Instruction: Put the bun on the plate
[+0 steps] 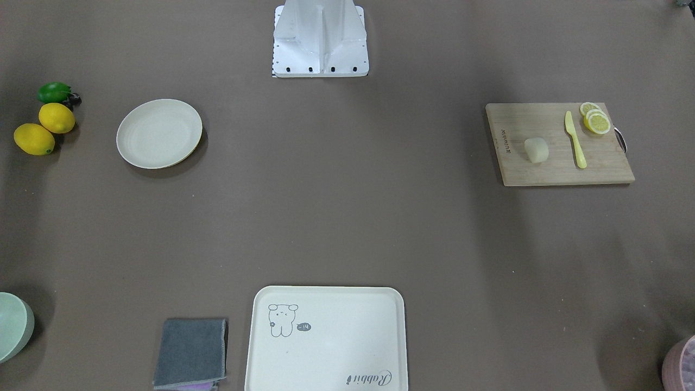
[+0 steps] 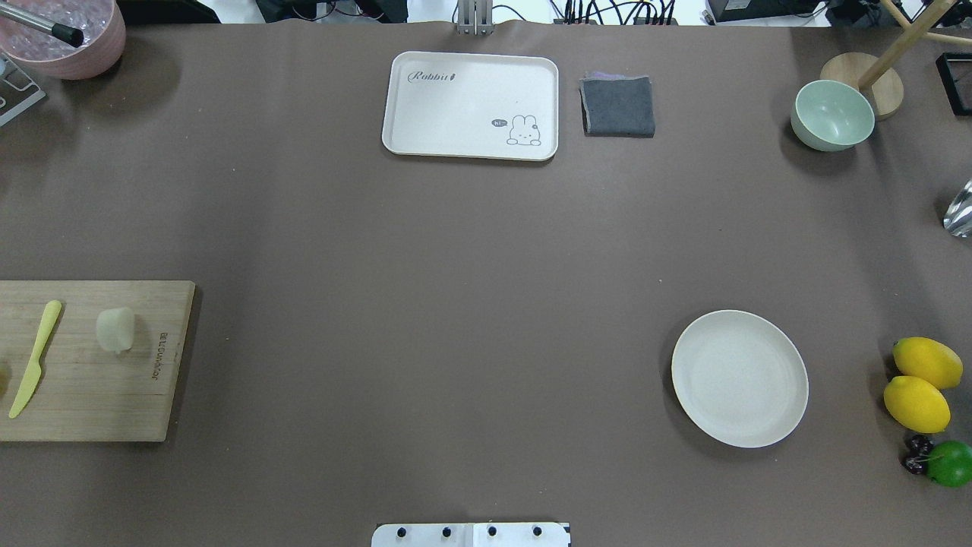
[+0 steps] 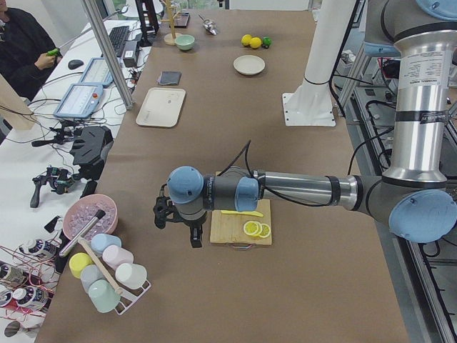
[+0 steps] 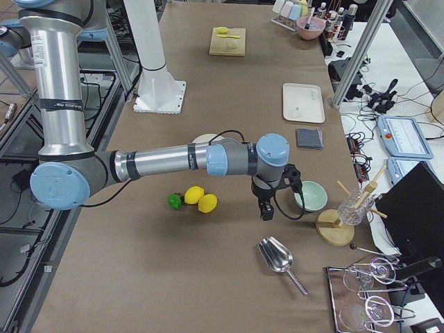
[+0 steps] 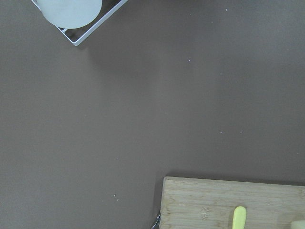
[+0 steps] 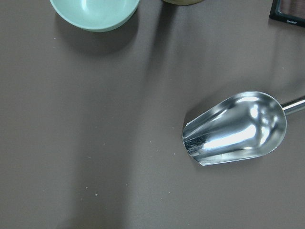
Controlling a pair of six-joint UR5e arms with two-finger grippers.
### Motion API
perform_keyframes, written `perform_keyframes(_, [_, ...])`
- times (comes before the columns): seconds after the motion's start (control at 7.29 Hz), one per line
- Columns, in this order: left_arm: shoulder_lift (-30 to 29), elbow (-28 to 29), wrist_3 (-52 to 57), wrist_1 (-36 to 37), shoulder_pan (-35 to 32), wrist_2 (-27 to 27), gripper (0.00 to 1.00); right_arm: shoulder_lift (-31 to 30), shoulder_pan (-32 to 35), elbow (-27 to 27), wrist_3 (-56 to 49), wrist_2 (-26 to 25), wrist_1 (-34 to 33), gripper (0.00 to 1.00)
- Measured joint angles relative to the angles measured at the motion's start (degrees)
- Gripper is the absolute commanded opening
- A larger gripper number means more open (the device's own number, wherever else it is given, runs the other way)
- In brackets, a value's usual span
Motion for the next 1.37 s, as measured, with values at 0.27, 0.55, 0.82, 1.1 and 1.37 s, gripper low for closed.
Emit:
perform_keyframes(0.27, [-0.01, -0.21, 0.14, 0.0, 0.05, 0.32, 0.99, -0.08, 0.0, -0.5, -0.02, -0.09, 0.1, 1.0])
perform_keyframes(0.55, [0.0, -0.26, 0.16, 0.02, 0.24, 0.59, 0.99, -0.17, -0.04, -1.01, -0.08, -0.13, 0.37, 1.0])
perform_keyframes(0.82, [0.18, -0.89, 0.16, 0.02, 0.39, 0.66, 0.99, -0.11, -0.22, -1.13, -0.03, -0.1, 0.46, 1.0])
perform_keyframes(1.1, [0.39, -2.43, 0.16, 0.0, 0.66, 1.55, 0.99, -0.03, -0.41, -1.1, 0.0, 0.08, 0.47, 1.0])
perform_keyframes(1.37, [0.49, -4.18, 0.03, 0.0, 1.28, 3.91, 0.99, 0.05, -0.53, -1.11, 0.0, 0.12, 0.49, 1.0])
